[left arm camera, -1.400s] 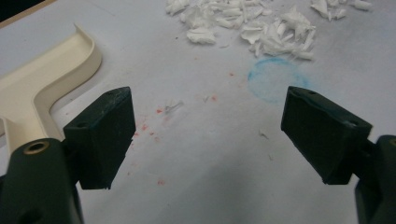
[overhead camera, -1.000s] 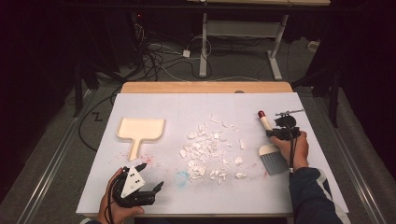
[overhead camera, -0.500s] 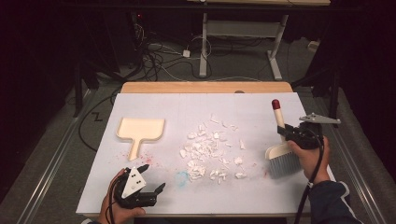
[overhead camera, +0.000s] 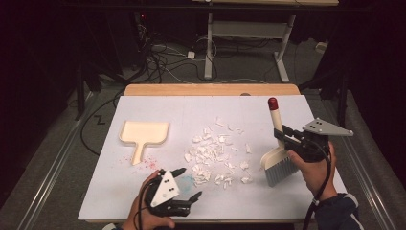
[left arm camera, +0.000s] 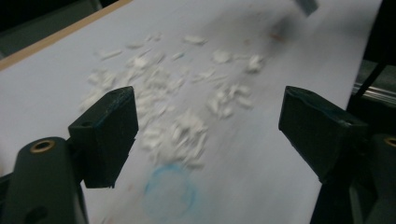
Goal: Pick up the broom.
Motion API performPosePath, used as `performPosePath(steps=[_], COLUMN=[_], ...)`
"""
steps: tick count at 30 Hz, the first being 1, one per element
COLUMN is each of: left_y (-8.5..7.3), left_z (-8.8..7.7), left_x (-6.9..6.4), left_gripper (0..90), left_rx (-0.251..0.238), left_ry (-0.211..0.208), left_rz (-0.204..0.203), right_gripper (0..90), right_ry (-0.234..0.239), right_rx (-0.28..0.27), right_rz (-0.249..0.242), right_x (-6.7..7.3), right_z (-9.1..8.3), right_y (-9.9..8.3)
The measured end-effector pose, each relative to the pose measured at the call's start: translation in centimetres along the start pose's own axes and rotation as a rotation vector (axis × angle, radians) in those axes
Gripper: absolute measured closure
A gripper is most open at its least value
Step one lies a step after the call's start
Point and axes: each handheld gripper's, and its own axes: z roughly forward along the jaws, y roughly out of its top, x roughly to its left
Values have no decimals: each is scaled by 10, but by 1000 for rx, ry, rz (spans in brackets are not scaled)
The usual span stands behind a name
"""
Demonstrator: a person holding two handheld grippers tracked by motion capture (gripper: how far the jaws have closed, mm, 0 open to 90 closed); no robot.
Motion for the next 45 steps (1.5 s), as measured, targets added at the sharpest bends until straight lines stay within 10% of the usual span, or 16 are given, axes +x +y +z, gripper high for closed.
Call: performPosePath(steps=[11, 28, 33, 38, 45], left_y=[51, 52, 51, 51, 43], left_z=[55, 80, 71, 54, 34], left_x=[-14, -8, -2, 3, 11], left_gripper=[218, 567, 641, 648, 648], left_rx=[-107, -143, -117, -64, -21], left_ry=[-149, -140, -150, -180, -277], left_rz=[-95, -178, -146, -29, 73], right_gripper=[711, 709, 698, 586, 412], right_ry=[57, 114, 162, 253, 436], right_rx=[-59, -106, -121, -164, 16], right_rz=[-77, -186, -220, -306, -458], right_x=[55, 104, 104, 94, 85], right_z=[3, -8, -14, -27, -24], right_y=[8, 9, 9, 9, -2])
